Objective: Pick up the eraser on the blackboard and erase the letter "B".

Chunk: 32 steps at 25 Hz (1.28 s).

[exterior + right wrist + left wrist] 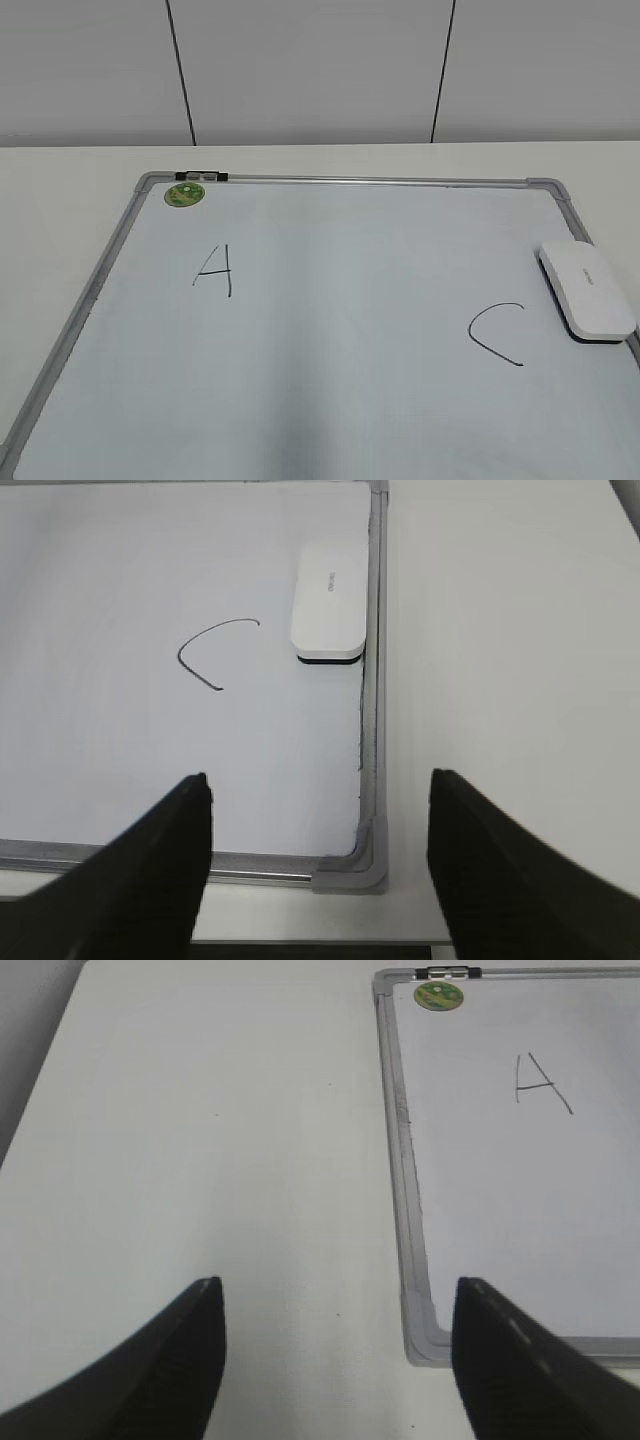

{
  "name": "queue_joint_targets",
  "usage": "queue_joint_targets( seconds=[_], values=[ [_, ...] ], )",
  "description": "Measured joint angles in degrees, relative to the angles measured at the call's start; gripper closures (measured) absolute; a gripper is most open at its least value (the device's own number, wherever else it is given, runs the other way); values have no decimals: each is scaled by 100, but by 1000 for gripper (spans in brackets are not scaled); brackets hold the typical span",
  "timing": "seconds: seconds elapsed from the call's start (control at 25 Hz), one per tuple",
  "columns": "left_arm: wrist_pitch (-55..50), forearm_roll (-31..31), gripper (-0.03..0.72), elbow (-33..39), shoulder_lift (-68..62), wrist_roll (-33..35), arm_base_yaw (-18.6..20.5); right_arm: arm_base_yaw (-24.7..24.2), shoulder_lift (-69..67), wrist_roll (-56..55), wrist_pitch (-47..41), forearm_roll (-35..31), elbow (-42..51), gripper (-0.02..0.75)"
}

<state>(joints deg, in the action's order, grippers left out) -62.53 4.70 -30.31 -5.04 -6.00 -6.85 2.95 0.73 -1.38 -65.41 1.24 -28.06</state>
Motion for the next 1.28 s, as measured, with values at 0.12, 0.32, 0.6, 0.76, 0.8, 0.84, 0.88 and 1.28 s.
queue_joint_targets(
  seconds=[0.12,0.32,0.6,0.76,0.8,0.84,0.88,1.28],
  values=[
    [0,0,174,0,142,0,272,-134,15,0,0,0,0,237],
    [0,0,174,0,439,0,374,-170,15,0,0,0,0,237],
    [-10,0,174,0,451,0,374,-170,15,0,0,0,0,237],
    [-10,0,174,0,451,0,374,-170,15,0,0,0,0,237],
    [-10,0,174,0,451,0,374,-170,15,0,0,0,0,237],
    [-10,0,174,0,451,0,374,-170,15,0,0,0,0,237],
    [-10,0,174,0,451,0,374,-170,15,0,0,0,0,237],
    [-10,0,174,0,451,0,374,-170,15,0,11,0,0,237]
  ],
)
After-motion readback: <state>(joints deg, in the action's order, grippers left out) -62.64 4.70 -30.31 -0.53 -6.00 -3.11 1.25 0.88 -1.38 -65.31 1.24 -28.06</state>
